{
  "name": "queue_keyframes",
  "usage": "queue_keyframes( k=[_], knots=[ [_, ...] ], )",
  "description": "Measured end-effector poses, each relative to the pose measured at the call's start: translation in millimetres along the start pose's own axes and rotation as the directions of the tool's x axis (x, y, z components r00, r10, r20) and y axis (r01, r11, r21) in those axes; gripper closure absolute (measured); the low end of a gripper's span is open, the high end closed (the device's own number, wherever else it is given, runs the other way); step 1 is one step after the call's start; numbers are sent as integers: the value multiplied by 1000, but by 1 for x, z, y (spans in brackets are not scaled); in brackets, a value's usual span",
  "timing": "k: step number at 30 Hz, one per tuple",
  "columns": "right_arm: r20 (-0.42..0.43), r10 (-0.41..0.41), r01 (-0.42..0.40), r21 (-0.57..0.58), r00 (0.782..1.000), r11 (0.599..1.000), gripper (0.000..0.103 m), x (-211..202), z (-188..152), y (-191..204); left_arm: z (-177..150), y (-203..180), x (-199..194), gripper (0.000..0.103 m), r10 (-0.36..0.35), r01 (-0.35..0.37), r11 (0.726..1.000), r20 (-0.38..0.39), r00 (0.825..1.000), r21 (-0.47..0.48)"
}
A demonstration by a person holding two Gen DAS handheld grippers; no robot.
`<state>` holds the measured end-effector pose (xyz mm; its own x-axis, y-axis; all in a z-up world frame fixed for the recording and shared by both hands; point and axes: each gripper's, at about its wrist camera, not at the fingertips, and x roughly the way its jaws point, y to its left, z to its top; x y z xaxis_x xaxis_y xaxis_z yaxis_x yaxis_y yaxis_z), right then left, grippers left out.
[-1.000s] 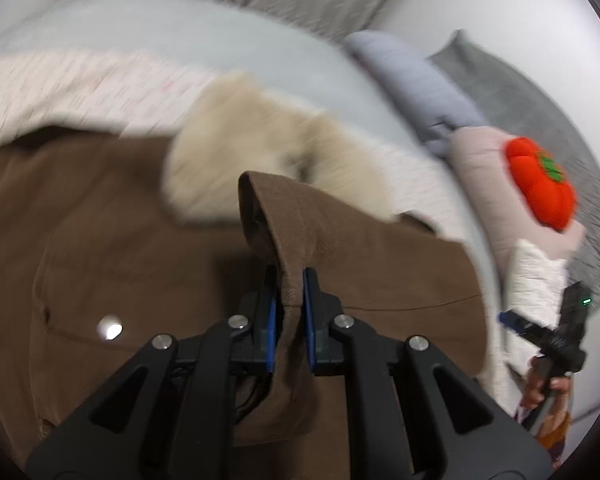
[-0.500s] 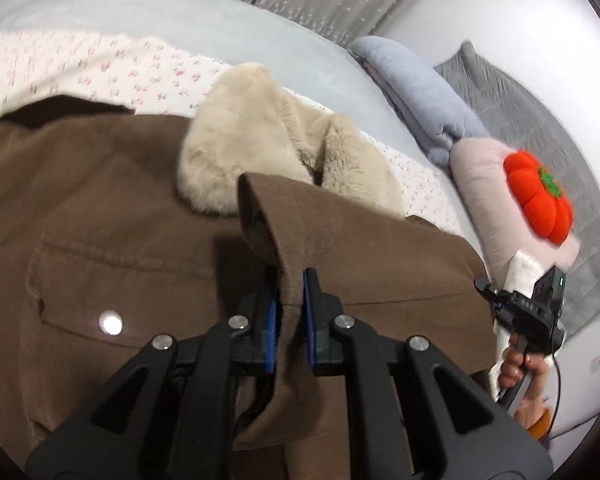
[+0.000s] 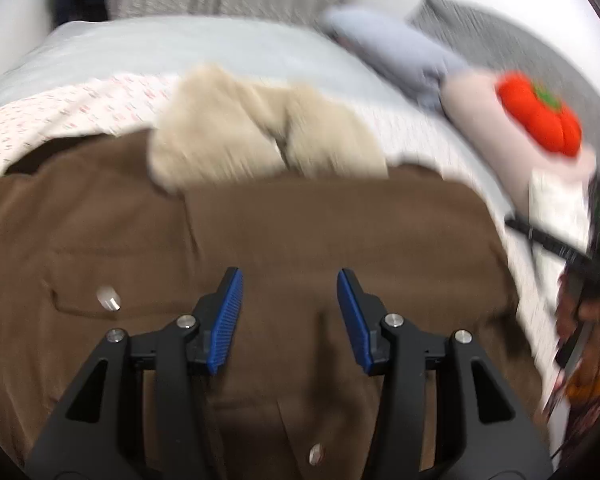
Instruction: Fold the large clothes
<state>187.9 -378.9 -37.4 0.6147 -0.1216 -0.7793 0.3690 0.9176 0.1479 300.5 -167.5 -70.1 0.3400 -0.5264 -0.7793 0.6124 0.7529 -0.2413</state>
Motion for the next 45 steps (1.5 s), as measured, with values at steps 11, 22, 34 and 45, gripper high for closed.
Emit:
queue_keyframes(
  k=[11,22,34,45],
  knots=[
    [-118,-146,123,-180,982,976,45,31,-45,34,-21,24,-19,25,9,-10,995,-8,1000,-95],
    [-43,-60,47,-255,997,966,22,-28,-53,85,-73,158,-139,17,417,-366,863,80,905,-349],
    [-51,-23,4,-345,998,938,22,-34,-69,135,-125,286,-192,13,676,-534,625,54,734,-569],
    [-60,-39,13,-382,997,924,21,-34,-78,148,-140,346,-191,16,660,-345,593,193,727,-728]
  ],
)
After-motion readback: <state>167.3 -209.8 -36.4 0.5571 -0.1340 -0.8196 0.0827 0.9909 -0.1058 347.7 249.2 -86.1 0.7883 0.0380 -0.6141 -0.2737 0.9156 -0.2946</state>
